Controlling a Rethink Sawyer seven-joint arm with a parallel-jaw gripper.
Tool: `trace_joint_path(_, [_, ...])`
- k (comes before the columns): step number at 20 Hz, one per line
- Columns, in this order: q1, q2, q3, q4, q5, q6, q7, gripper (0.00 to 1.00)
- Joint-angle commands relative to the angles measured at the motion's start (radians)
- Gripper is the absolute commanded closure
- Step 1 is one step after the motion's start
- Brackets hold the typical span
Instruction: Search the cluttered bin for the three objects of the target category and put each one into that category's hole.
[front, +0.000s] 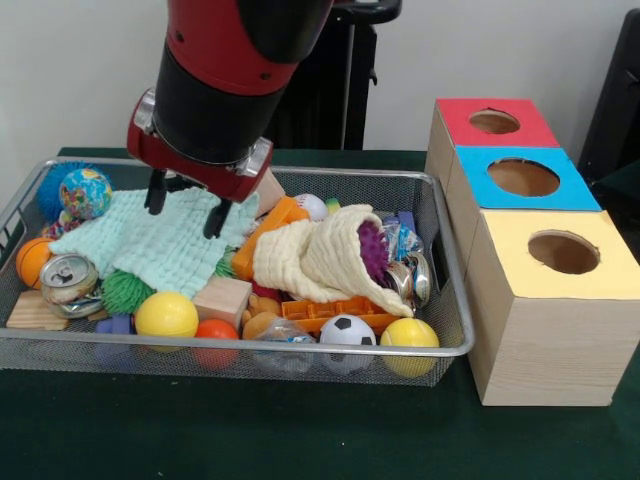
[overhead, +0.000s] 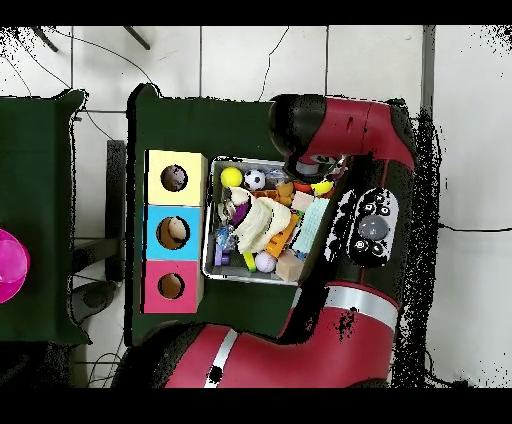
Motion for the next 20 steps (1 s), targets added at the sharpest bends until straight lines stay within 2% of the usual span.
trace_joint_path(1, [-0.035,0.012,0.141,0.108,-0.078,-0.034,-0.292,0.00])
trace_joint_path(3, [-0.031,0.022,0.142,0.096,-0.093,-0.017,-0.285,0.00])
trace_joint_path(20, [-0.101,0.137,0.203,0.091,-0.159,-0.137,-0.240,0.00])
